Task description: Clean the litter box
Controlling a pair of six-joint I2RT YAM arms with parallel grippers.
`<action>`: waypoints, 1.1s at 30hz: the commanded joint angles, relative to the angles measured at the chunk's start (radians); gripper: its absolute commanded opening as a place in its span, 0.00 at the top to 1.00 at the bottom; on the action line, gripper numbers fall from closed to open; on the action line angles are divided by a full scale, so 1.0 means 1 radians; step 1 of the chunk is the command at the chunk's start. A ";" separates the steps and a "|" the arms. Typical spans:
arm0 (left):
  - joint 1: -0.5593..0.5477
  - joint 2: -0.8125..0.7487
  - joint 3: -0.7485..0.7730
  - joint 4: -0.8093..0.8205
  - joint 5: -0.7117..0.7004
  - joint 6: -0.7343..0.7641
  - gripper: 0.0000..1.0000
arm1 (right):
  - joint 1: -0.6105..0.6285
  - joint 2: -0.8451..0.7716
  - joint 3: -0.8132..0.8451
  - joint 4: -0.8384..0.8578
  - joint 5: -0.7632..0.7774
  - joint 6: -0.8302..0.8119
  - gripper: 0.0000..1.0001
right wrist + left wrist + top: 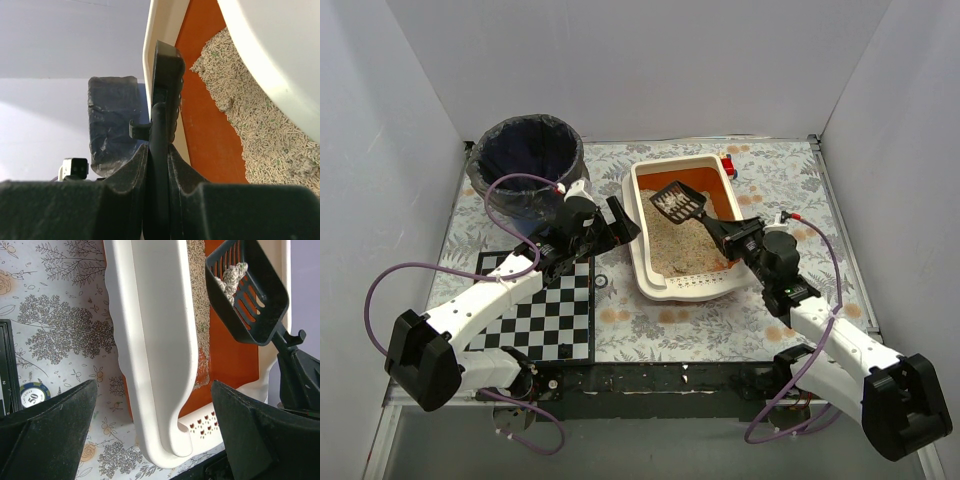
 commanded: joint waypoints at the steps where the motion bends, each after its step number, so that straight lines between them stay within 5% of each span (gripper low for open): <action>1: 0.005 -0.021 0.020 -0.009 -0.009 0.007 0.02 | -0.012 -0.040 0.035 0.037 0.037 -0.018 0.99; 6: 0.005 -0.024 0.009 0.011 -0.017 0.008 0.02 | -0.011 -0.045 -0.018 0.197 -0.021 -0.042 0.99; 10: 0.005 -0.020 0.026 -0.014 0.000 0.016 0.02 | -0.011 -0.087 0.007 -0.016 0.109 0.011 0.99; 14: 0.005 -0.036 -0.006 0.020 -0.009 0.008 0.02 | -0.006 -0.037 0.014 0.202 -0.050 -0.123 0.99; 18: 0.005 -0.036 0.011 -0.007 0.000 0.013 0.02 | -0.006 -0.051 0.053 -0.036 0.079 -0.044 0.99; 22: 0.005 -0.048 -0.008 0.014 -0.015 0.005 0.02 | -0.006 -0.002 0.039 0.211 -0.117 -0.163 0.99; 26: 0.005 -0.042 0.004 -0.011 -0.014 0.008 0.02 | -0.006 -0.052 0.036 -0.006 0.070 -0.083 0.99; 30: 0.005 -0.047 -0.014 0.022 -0.023 0.004 0.02 | -0.004 -0.068 -0.041 0.275 -0.041 -0.159 0.99; 33: 0.005 -0.024 0.010 0.002 0.009 0.011 0.02 | -0.004 -0.101 -0.044 0.184 0.043 -0.141 0.99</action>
